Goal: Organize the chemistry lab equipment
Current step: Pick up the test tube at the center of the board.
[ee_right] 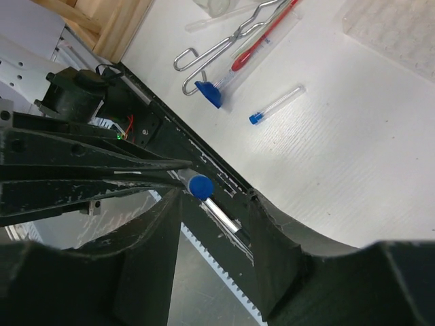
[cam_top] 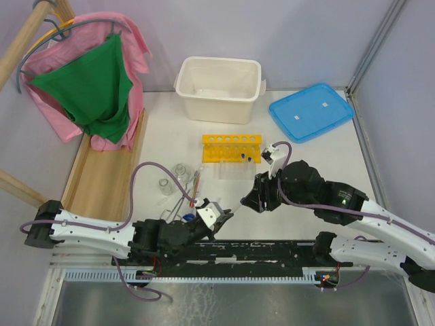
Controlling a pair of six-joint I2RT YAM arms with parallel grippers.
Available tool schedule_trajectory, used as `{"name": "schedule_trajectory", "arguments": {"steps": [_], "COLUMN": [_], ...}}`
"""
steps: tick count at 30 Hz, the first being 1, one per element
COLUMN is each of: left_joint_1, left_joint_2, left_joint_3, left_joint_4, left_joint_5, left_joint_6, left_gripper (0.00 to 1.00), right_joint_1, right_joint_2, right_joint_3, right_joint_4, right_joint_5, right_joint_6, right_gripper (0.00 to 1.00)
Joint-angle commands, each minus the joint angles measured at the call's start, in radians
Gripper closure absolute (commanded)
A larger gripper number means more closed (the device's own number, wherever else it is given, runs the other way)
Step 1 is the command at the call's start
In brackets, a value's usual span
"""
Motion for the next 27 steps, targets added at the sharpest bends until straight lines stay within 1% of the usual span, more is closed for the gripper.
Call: {"name": "schedule_trajectory", "arguments": {"steps": [1, 8, 13, 16, 20, 23, 24, 25, 27], "left_joint_1": [-0.007, -0.007, -0.007, -0.007, -0.007, -0.007, -0.007, -0.007, -0.006], "left_joint_2": [-0.036, -0.026, -0.007, 0.003, 0.01, 0.012, 0.012, 0.015, 0.023], "left_joint_3": [-0.005, -0.005, -0.003, -0.001, 0.002, 0.004, 0.002, 0.0, 0.003], "left_joint_4": [0.037, 0.049, 0.055, 0.056, 0.054, 0.051, 0.05, 0.049, 0.036], "left_joint_5": [-0.003, -0.014, -0.015, -0.024, -0.045, -0.067, -0.076, -0.089, -0.117], "left_joint_6": [0.049, 0.052, 0.047, 0.043, 0.04, 0.035, 0.032, 0.029, 0.013], "left_gripper": [0.97, 0.97, 0.97, 0.97, 0.97, 0.97, 0.96, 0.91, 0.79], "right_joint_1": [-0.007, -0.009, -0.012, -0.016, -0.016, -0.018, -0.018, -0.018, -0.018], "right_joint_2": [0.005, 0.052, 0.06, 0.059, 0.052, 0.049, 0.048, 0.047, 0.047], "right_joint_3": [-0.029, -0.019, -0.019, -0.024, -0.027, -0.028, -0.029, -0.029, -0.026], "right_joint_4": [0.092, 0.127, 0.137, 0.143, 0.139, 0.131, 0.13, 0.127, 0.115], "right_joint_5": [-0.062, -0.106, -0.117, -0.125, -0.126, -0.126, -0.124, -0.118, -0.092], "right_joint_6": [0.007, -0.011, -0.019, -0.023, -0.025, -0.026, -0.025, -0.027, -0.032], "right_gripper": [0.49, 0.52, 0.56, 0.65, 0.82, 0.89, 0.9, 0.92, 0.94]}}
